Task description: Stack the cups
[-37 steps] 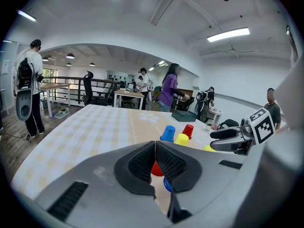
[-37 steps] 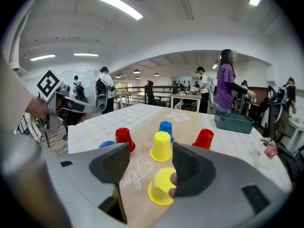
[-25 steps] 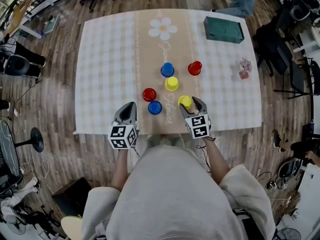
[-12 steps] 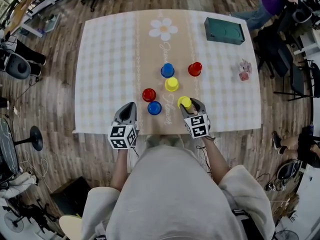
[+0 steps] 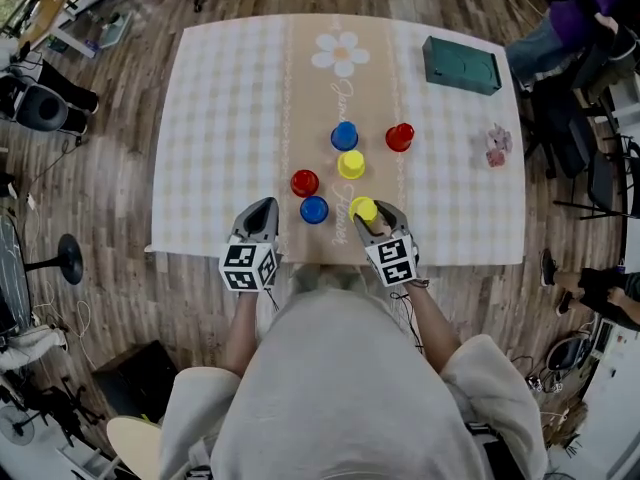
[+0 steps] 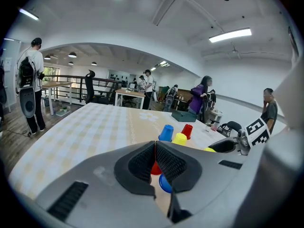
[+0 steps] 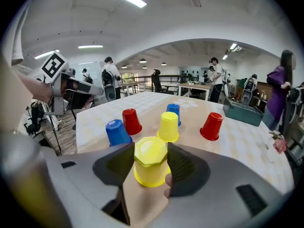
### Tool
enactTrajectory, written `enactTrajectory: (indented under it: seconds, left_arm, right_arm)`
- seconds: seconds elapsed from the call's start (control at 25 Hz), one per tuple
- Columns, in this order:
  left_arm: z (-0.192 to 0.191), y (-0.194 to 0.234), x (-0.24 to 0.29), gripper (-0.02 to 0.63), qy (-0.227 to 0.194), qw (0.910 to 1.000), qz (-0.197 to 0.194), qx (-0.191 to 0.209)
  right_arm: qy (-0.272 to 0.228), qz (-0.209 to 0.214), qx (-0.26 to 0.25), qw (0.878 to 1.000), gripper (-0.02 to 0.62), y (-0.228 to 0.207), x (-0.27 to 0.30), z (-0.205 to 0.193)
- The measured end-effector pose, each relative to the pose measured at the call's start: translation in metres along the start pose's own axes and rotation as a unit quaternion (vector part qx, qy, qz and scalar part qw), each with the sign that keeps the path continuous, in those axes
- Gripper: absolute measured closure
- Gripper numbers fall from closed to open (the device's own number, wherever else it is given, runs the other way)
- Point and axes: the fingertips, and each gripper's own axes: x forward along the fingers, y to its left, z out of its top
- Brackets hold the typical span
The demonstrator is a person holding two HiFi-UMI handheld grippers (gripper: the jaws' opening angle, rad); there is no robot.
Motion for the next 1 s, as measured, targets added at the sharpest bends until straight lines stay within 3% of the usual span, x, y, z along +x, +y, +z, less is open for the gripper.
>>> enactTrajectory:
  seconds: [0.4,1.0]
  left_arm:
    - [-0.005,0.002,-0.009,0.592,-0.005,0.9999,0.012,-0.009]
    - [-0.005,0.025,-0.022,0.592,-0.008,0.9987,0.043,-0.024]
  right_arm:
    - [0.011,0.076,-0.051,0.996,0.377,0.064,0.002,-0.005]
    - [0.021,0.144,-0.093,0.985,0.377,0.107,0.018,0.002]
